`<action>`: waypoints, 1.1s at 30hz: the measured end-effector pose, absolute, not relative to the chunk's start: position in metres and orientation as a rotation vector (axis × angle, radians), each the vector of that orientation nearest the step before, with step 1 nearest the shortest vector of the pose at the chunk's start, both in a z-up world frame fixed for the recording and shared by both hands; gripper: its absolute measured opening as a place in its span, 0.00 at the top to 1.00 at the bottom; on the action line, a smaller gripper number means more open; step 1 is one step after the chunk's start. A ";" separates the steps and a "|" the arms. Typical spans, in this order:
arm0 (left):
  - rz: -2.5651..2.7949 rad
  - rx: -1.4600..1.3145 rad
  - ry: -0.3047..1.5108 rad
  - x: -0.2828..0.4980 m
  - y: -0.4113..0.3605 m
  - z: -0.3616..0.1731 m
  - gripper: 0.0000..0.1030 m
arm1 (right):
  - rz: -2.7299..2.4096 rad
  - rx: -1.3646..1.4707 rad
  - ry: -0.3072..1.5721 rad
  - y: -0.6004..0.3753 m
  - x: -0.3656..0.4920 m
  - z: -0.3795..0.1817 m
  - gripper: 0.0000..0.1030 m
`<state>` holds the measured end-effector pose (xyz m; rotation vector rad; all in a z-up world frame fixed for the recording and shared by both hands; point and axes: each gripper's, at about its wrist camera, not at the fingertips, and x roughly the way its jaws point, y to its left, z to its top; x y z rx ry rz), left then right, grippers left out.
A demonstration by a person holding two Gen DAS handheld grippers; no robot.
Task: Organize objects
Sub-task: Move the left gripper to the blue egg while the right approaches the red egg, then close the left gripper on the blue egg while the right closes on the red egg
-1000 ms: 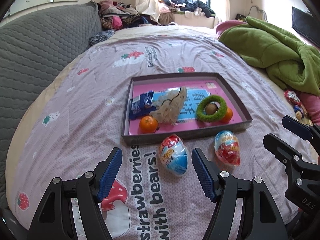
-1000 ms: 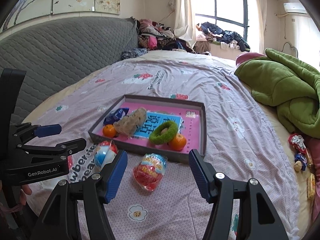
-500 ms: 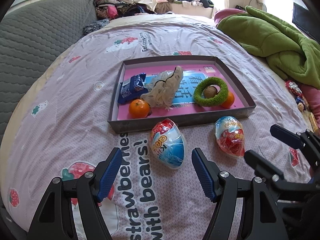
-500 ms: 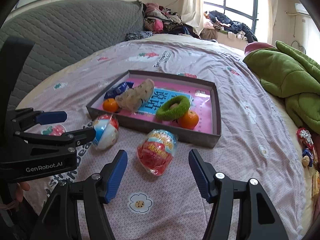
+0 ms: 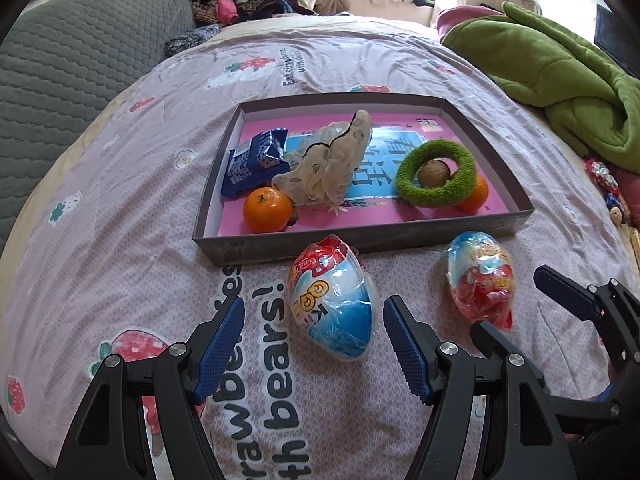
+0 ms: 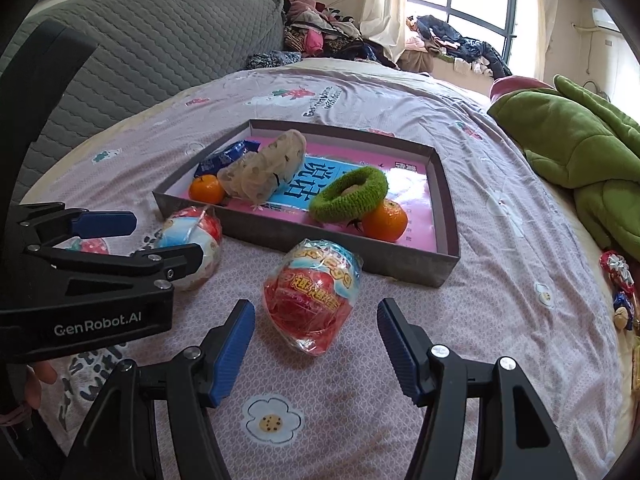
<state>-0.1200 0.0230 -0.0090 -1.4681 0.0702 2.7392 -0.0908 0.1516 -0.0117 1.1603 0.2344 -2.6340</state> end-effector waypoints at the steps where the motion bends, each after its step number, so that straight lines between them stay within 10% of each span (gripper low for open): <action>1: 2.739 -1.475 0.067 -0.122 0.023 -0.011 0.29 | -2.633 1.162 0.236 0.151 -0.093 -0.014 0.39; 33: 2.764 -1.386 -0.005 -0.142 0.014 -0.018 0.43 | -2.666 1.115 0.154 0.149 -0.114 -0.020 0.47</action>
